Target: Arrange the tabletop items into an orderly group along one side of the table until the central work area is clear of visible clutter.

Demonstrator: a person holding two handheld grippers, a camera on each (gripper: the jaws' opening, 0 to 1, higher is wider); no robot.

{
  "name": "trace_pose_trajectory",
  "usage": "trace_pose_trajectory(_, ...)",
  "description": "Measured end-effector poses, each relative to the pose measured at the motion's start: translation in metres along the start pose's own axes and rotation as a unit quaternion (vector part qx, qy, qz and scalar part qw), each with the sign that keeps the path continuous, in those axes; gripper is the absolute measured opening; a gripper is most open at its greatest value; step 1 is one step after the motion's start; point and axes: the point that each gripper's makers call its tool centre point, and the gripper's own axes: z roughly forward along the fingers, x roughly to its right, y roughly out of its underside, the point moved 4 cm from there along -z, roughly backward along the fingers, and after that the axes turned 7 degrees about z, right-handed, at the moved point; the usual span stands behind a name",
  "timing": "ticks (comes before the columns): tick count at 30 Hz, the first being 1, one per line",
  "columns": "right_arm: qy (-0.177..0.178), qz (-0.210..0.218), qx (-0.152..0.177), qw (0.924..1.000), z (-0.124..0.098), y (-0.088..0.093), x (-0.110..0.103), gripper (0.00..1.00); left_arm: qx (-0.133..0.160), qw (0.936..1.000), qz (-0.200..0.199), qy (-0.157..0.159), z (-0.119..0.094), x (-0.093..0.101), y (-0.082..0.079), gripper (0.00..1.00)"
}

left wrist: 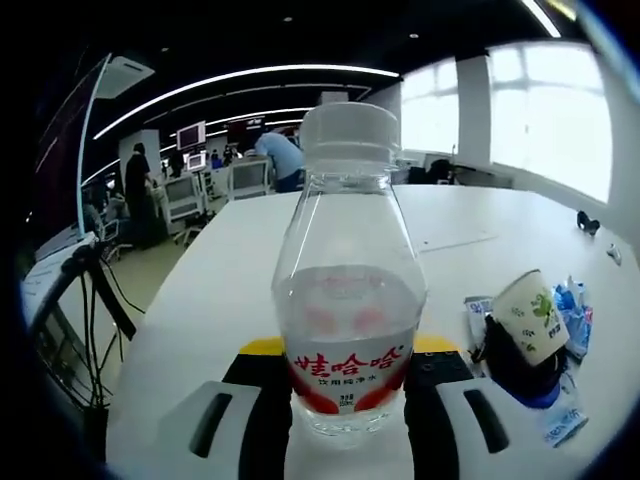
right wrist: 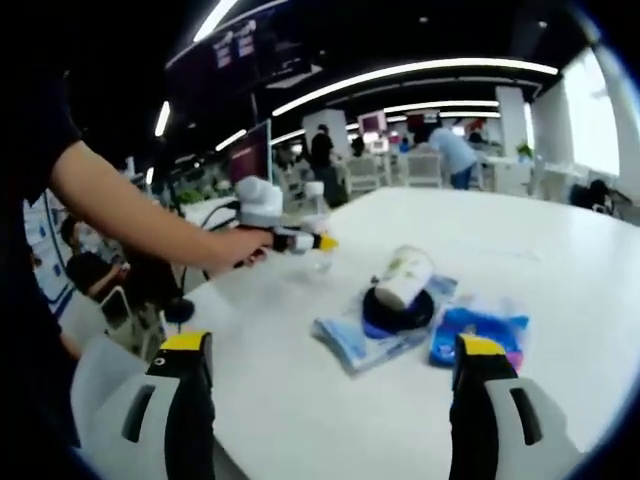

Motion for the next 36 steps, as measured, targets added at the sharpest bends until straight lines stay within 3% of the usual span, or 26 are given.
trace_pose_trajectory(16, 0.001, 0.006, 0.011, 0.9999, 0.001, -0.002, 0.003, 0.98, -0.002, 0.9998, -0.013, -0.015, 0.017, -0.011, 0.004, 0.42)
trace_pose_trajectory(23, -0.006, 0.025, 0.041, 0.9988, -0.002, -0.002, 0.0, 1.0, -0.005, 0.9999, -0.008, -0.012, 0.023, -0.016, 0.004, 0.42)
trace_pose_trajectory(36, 0.005, 0.036, 0.035, 0.9987, -0.003, 0.0, 0.003, 0.99, -0.001, 0.9999, -0.008, -0.014, 0.025, -0.015, 0.002, 0.41)
